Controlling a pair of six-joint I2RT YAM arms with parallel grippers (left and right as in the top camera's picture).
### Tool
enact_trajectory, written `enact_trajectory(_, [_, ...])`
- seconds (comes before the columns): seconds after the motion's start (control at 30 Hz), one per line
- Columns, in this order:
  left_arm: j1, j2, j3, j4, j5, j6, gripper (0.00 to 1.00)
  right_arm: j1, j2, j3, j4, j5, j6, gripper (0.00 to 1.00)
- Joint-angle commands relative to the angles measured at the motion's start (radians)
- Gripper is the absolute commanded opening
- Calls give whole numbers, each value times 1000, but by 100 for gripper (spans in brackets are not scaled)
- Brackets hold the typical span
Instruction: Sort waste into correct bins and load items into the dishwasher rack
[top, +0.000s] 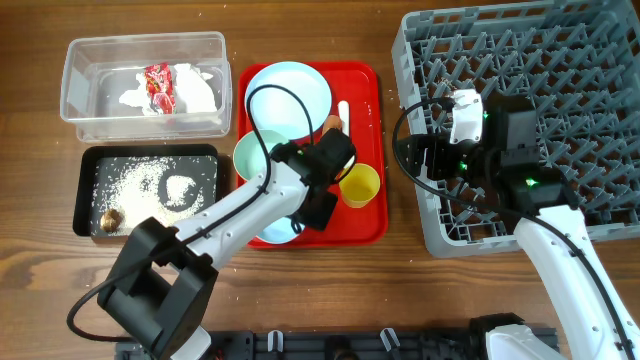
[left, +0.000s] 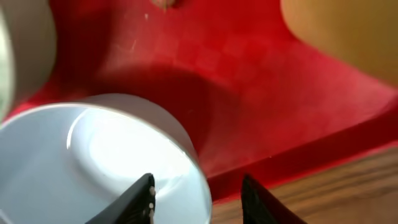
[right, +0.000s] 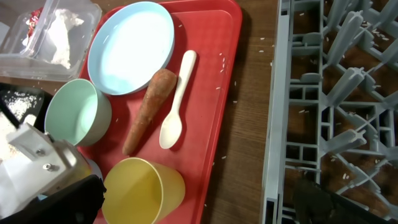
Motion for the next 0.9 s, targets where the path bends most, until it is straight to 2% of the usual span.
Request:
enact_trajectory(0.0, [-1, -4, 141, -66, -6, -13, 46, -2, 7, 18, 19, 2, -11, 100])
enact_trajectory(0.07, [12, -4, 210, -51, -51, -24, 53, -2, 7, 18, 20, 2, -11, 100])
enact_trajectory(0.13, [44, -4, 238, 57, -104, -10, 58, -2, 7, 18, 19, 2, -11, 100])
enact_trajectory(0.27, [131, 71, 238, 358, -62, 206, 58, -2, 7, 18, 20, 3, -11, 100])
enact_trajectory(0.33, [153, 144, 238, 426, -62, 232, 57, -2, 7, 18, 16, 2, -11, 100])
enact_trajectory(0.5, [156, 280, 238, 444, -17, 269, 56, -2, 8, 18, 14, 2, -11, 100])
enact_trajectory(0.7, [150, 298, 234, 427, 37, 250, 50, -2, 8, 18, 12, 2, -5, 100])
enact_trajectory(0.87, [141, 356, 233, 428, 39, 219, 49, -2, 8, 18, 13, 3, 7, 100])
